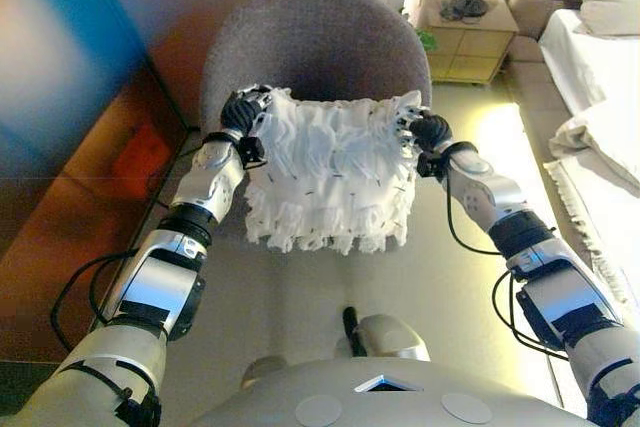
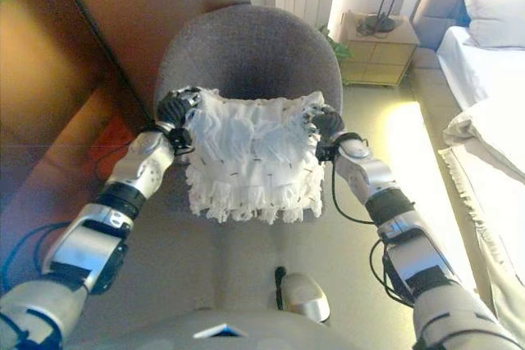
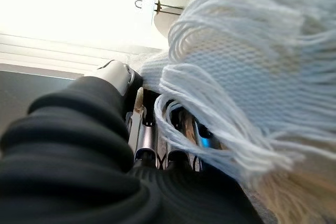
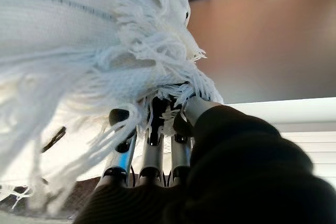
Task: Pick up the cushion and take it to the sofa
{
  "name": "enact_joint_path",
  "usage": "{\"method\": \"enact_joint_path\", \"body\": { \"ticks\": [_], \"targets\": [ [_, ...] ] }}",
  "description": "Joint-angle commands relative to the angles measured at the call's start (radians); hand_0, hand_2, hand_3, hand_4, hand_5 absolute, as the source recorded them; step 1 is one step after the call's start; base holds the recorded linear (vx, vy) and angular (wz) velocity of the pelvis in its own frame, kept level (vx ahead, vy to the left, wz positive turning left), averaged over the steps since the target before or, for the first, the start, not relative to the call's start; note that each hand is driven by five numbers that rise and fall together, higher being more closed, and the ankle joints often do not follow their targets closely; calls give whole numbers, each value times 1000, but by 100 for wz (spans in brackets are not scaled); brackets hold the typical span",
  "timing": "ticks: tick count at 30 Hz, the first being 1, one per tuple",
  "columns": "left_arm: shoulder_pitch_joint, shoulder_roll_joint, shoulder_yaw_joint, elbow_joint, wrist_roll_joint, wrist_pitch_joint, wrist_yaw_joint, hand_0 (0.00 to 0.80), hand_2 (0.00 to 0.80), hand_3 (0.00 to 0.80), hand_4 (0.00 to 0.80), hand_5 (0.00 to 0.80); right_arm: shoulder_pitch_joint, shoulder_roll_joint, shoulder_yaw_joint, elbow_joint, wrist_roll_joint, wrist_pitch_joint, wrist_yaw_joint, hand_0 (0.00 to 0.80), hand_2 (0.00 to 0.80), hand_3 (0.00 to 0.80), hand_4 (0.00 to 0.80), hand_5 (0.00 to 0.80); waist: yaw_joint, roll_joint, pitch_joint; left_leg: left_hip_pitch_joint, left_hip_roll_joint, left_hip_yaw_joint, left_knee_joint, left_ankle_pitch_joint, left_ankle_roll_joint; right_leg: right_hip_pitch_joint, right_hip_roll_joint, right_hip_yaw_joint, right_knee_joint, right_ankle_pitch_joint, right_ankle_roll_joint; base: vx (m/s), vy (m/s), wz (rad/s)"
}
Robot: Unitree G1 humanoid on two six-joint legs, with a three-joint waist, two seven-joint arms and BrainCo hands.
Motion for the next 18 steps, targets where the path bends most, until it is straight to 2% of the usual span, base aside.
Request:
{"method": "enact_joint_path", "body": {
  "ticks": [1, 3, 5, 6, 8, 9, 11, 14, 18],
  "targets": [
    [-85, -27, 3, -93, 1, -91, -88, 800, 800, 800, 800, 800, -84, 83, -21, -80, 4, -106, 52, 800, 800, 800, 800, 800, -1, -51, -85, 123, 22, 111, -18, 189, 40, 53, -57, 33, -69, 53, 80, 208, -11, 9],
    [-98, -33, -1, -99, -8, -80, -99, 800, 800, 800, 800, 800, -79, 77, -32, -86, -10, -105, 37, 800, 800, 800, 800, 800, 3, -54, -87, 123, 37, 119, -132, 182, 49, 77, -51, 21, -79, 41, 88, 197, 63, 25],
    [-123, -39, -2, -97, -33, -64, -111, 800, 800, 800, 800, 800, -93, 56, -46, -92, -5, -87, 22, 800, 800, 800, 800, 800, 5, -44, -87, 124, 48, 124, -285, 198, 39, 94, -46, 3, -78, 15, 99, 206, 148, 49],
    [-132, -44, -7, -89, -41, -69, -112, 800, 800, 800, 800, 800, -101, 43, -47, -92, 7, -83, 18, 800, 800, 800, 800, 800, 12, -34, -79, 96, 59, 122, -376, 230, 19, 115, -45, 1, -80, -7, 110, 183, 144, 69],
    [-140, -52, -13, -83, -36, -73, -100, 800, 800, 800, 800, 800, -106, 36, -41, -99, 17, -80, 15, 800, 800, 800, 800, 800, 27, -32, -64, 48, 64, 109, -444, 263, 4, 158, -55, 2, -91, -34, 120, 191, 127, 83],
    [-143, -55, -23, -76, -32, -82, -85, 800, 800, 800, 800, 800, -112, 34, -32, -110, 25, -72, 12, 800, 800, 800, 800, 800, 44, -28, -55, -3, 71, 89, -499, 291, -3, 190, -58, 8, -97, -54, 122, 258, 158, 67],
    [-146, -48, -31, -70, -41, -89, -67, 800, 800, 800, 800, 800, -125, 31, -15, -115, 37, -60, 13, 800, 800, 800, 800, 800, 66, -24, -40, -63, 84, 64, -554, 340, -12, 237, -62, 24, -96, -86, 120, 280, 171, 20],
    [-144, -38, -26, -52, -58, -102, -66, 800, 800, 800, 800, 800, -150, 38, 2, -78, 50, -60, 38, 800, 800, 800, 800, 800, 88, -14, -33, -118, 98, 50, -577, 354, -16, 280, -68, 39, -73, -133, 119, 264, 167, -25],
    [-139, -41, -20, -47, -48, -93, -59, 800, 800, 800, 800, 800, -157, 56, -1, -54, 44, -59, 48, 800, 800, 800, 800, 800, 93, 12, -37, -120, 93, 79, -520, 325, -15, 284, -86, 19, -3, -185, 135, 254, 229, -92]
  ]
}}
